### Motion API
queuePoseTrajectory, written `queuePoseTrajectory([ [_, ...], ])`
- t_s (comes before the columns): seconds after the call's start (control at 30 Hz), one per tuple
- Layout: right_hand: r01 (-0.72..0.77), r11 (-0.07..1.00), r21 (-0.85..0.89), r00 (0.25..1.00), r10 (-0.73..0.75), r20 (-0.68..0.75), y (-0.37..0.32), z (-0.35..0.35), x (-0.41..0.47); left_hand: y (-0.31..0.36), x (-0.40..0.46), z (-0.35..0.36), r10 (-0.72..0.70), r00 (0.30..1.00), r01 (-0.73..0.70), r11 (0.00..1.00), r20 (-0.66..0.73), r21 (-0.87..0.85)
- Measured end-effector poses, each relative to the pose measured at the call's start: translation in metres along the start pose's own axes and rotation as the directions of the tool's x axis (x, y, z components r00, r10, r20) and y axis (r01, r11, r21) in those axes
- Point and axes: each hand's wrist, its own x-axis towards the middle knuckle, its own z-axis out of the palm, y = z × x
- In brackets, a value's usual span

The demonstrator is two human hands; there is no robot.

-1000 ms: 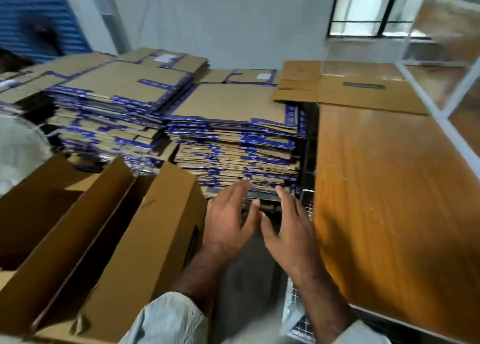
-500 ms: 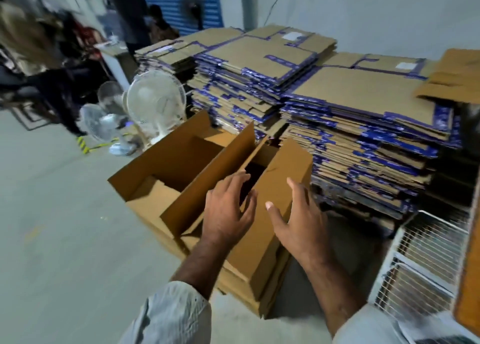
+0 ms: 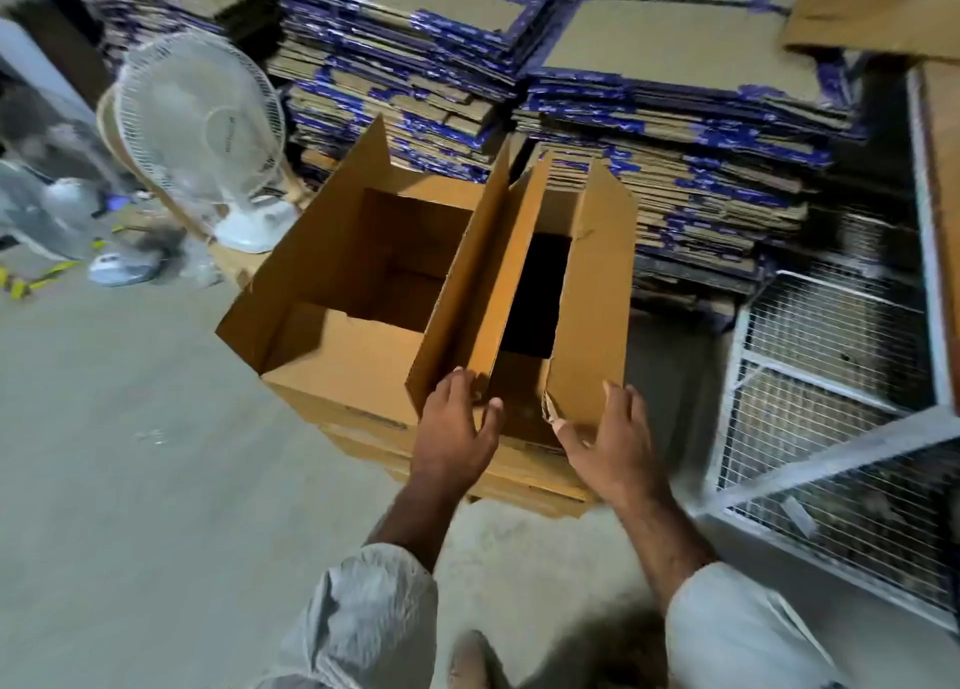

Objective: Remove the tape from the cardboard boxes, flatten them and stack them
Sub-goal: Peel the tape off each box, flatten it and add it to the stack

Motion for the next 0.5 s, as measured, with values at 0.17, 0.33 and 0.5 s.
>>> queuePoseTrajectory([
  [0.17, -0.140, 0.987, -0.077, 0.987, 0.145, 0.066, 0.024, 0.024, 0.002, -0.017, 0.009, 0.020, -0.041, 0.984, 0.035, 0.999, 0.171, 0.040],
  [0.33, -0.203, 0.971, 0.125, 0.978, 0.195, 0.074, 0.039, 0.044, 0.016, -0.026, 0.031, 0.035, -0.123, 0.972, 0.103, 0.989, 0.203, 0.105],
  [0.5, -0.192, 0.952, 0.237, 0.981, 0.179, 0.075, 0.059, 0.049, 0.026, -0.024, 0.040, 0.044, -0.179, 0.970, 0.159, 0.979, 0.165, 0.128],
])
